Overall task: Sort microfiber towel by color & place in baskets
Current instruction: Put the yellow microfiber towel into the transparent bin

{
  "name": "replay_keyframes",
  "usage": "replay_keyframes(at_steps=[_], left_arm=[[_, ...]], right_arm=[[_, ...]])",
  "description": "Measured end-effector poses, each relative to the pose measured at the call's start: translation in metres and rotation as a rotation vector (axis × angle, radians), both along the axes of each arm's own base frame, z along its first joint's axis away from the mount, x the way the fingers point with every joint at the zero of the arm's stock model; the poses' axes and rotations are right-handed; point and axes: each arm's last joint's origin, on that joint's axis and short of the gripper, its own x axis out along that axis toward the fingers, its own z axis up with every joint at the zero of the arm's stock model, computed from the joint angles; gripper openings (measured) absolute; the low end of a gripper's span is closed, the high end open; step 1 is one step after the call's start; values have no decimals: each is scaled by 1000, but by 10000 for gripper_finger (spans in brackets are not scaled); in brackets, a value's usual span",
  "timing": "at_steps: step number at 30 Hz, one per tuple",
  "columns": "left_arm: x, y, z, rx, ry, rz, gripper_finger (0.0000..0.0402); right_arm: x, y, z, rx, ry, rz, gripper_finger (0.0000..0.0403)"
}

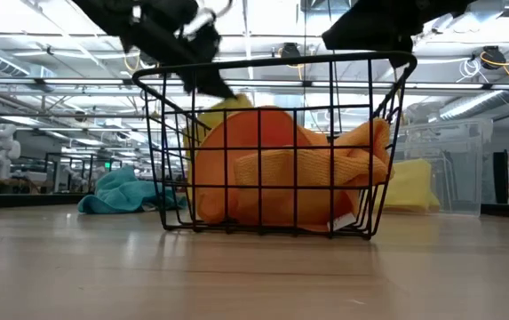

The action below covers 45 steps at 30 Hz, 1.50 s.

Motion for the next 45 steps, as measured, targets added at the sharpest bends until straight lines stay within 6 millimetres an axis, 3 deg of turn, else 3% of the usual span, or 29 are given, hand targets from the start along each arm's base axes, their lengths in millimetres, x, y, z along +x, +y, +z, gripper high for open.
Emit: replay_keyframes(at_steps=[9, 15, 21, 25, 32, 37, 41, 45], left_arm=[[-2, -71, 35, 108, -115, -297, 0], [-10, -99, 57, 142, -237, -382, 0], [-12, -121, 63, 158, -277, -464, 0], [-12, -133, 62, 150, -273, -509, 0], [-13, -152, 64, 157, -297, -581, 0], [-11, -155, 68, 222, -337, -604, 0], [-8, -156, 68, 208, -366, -608, 0], [-3, -158, 61, 184, -346, -668, 0]], right_arm=[[22, -2, -8, -66, -83, -98, 64], [40, -9, -27, -132, -66, -142, 64], [48, -29, -24, -222, -67, -192, 69], [50, -34, -20, -281, -73, -158, 112], [54, -35, -16, -279, -120, -39, 244], [57, -30, -12, -245, -207, 188, 297], [57, -28, -5, -231, -286, 230, 282], [57, -28, 0, -230, -331, 241, 230]])
